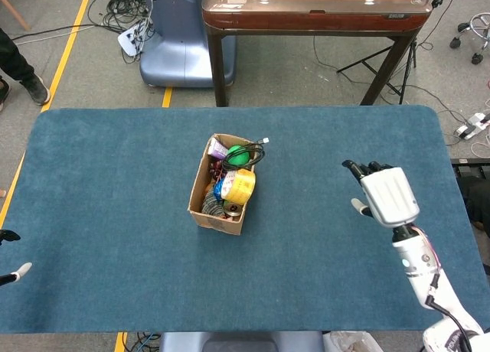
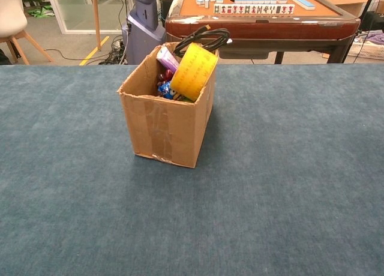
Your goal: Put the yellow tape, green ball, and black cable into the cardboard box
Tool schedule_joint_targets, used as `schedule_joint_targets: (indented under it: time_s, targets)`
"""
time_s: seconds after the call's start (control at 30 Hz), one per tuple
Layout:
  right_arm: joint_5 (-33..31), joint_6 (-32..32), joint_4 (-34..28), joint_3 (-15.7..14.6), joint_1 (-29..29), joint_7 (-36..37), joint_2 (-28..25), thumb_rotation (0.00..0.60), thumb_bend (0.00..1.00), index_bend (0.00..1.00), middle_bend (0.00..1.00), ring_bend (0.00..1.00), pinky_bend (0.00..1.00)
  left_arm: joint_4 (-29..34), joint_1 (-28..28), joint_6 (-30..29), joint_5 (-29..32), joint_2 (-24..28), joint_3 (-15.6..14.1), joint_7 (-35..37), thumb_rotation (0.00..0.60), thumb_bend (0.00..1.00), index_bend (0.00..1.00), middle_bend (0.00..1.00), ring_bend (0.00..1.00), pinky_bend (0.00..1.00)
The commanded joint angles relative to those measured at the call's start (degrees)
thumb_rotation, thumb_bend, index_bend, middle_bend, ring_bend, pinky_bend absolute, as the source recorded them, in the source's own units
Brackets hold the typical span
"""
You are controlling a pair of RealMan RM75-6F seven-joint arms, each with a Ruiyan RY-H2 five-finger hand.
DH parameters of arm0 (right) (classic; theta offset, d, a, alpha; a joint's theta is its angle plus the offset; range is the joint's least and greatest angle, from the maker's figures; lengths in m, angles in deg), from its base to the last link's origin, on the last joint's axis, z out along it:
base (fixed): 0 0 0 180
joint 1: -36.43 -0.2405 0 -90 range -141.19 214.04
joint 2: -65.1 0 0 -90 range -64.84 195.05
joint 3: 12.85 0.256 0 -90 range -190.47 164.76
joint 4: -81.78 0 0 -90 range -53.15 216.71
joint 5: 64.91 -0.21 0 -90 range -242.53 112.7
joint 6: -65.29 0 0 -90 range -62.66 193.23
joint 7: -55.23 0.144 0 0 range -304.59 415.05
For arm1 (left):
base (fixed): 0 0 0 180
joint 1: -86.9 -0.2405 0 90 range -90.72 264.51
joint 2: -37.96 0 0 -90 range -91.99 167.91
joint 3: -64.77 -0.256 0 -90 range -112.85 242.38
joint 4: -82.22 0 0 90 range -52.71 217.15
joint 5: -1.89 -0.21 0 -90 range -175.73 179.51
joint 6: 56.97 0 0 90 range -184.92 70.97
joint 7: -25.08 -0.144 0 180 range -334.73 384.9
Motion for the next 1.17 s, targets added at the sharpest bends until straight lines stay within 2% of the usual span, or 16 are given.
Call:
schedule_joint_targets:
  time_s: [0.03,0.27,0.5,0.67,0.9,1.17]
  targets:
    - [4.4,-5.6,2.8,-2.7,5.3,2.4,0.8,0.6,0.0,0.31,0.46,0.4,0.57,-0.4,0.1,-0.1,-0.5,-0.5,-0.1,-0.1,0.6,0.07,0.42,0.43,0.41,0.62]
    - [7.3,-12.6,10.0,-4.5,13.2,8.6,4.6,0.6,0.0,0.31,0.43,0.37,0.48,-1.9,0.7,-0.1,-2.1,-2.1,-0.5,0.1,0.6,0.06,0.41,0.43,0.4,0.62]
    - [9.6,-17.2,17.7,-4.6,18.5,14.7,9.4,0.6,0.0,0.31,0.42,0.36,0.47,-2.9,0.8,-0.6,-2.8,-2.9,-0.4,0.6,0.6,0.07,0.41,0.43,0.4,0.62]
    - [11.3,-20.1,22.0,-3.7,20.9,19.7,11.8,0.6,0.0,0.31,0.41,0.35,0.47,-3.8,0.8,-1.2,-3.2,-3.4,-0.2,1.6,0.6,0.07,0.41,0.43,0.4,0.62]
    - [12.5,-21.2,23.7,-1.9,22.3,23.2,10.8,0.6,0.0,0.33,0.41,0.34,0.47,-3.7,1.0,-1.2,-4.0,-3.4,-0.4,1.7,0.6,0.07,0.4,0.43,0.4,0.62]
    - [12.1,-19.1,24.4,-0.4,22.8,26.1,10.0,0.6,0.0,0.33,0.41,0.34,0.47,-3.7,1.3,-0.1,-3.2,-3.5,-0.5,1.1,0.6,0.06,0.4,0.43,0.4,0.62]
